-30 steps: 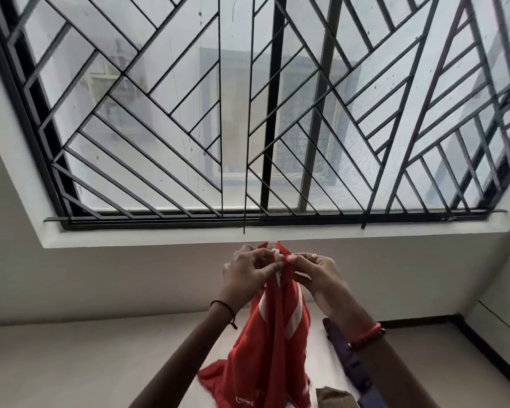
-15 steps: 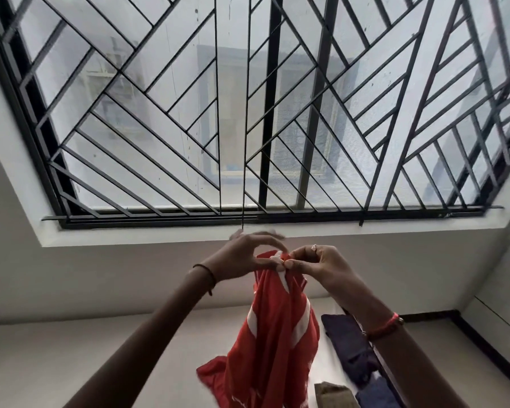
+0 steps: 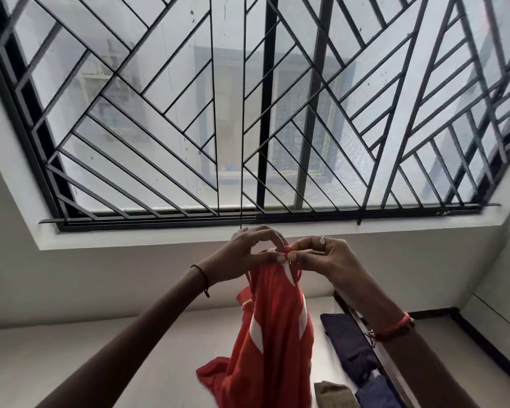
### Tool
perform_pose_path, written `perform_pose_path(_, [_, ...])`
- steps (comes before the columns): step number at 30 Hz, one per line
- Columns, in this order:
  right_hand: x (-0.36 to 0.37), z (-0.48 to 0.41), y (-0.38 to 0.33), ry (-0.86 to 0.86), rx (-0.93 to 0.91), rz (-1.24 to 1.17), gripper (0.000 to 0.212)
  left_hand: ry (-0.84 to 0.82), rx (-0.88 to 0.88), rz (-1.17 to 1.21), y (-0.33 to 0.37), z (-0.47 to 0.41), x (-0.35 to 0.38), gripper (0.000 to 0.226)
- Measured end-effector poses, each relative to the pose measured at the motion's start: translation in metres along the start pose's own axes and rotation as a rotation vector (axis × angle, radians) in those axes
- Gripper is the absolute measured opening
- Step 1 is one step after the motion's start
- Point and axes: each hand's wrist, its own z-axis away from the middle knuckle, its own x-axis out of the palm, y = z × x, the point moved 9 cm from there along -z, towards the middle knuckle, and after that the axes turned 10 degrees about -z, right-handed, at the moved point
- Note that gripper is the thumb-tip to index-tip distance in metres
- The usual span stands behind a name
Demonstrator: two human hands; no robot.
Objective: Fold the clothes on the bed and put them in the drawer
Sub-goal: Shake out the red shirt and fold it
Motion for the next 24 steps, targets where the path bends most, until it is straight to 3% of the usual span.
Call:
perform_pose_path(6, [-0.002, 0.002, -0.002, -0.068, 0.036, 0.050, 0.021, 0.026, 0.000, 0.064, 0.007, -0.001, -0.002, 0.048])
perform_pose_path(11, [-0.010, -0.004, -0.001, -0.048, 0.087, 0.261, 0.003, 0.018, -0.063, 0.043, -0.002, -0.001, 0.003, 0.031])
perform_pose_path(14, [-0.009, -0.004, 0.011, -0.044, 0.219, 0.085, 0.006, 0.013, -0.081, 0.006, -0.005, -0.004, 0.003, 0.024])
perform_pose_path(16, [-0.006, -0.004, 0.017, -0.041, 0.272, -0.038, 0.024, 0.016, -0.083, -0.014, -0.004, -0.006, 0.002, 0.022])
perform_pose_path(18, [-0.006, -0.005, 0.017, -0.017, 0.275, -0.084, 0.029, 0.017, -0.081, -0.036, -0.004, -0.008, 0.002, 0.020])
perform_pose_path(20, [-0.007, -0.005, 0.017, 0.009, 0.256, -0.065, 0.013, 0.004, -0.108, -0.017, -0.005, -0.009, 0.003, 0.022])
perform_pose_path(24, [-0.009, -0.009, 0.011, 0.065, 0.167, 0.099, 0.012, -0.040, -0.209, 0.170, -0.013, -0.010, 0.010, 0.030])
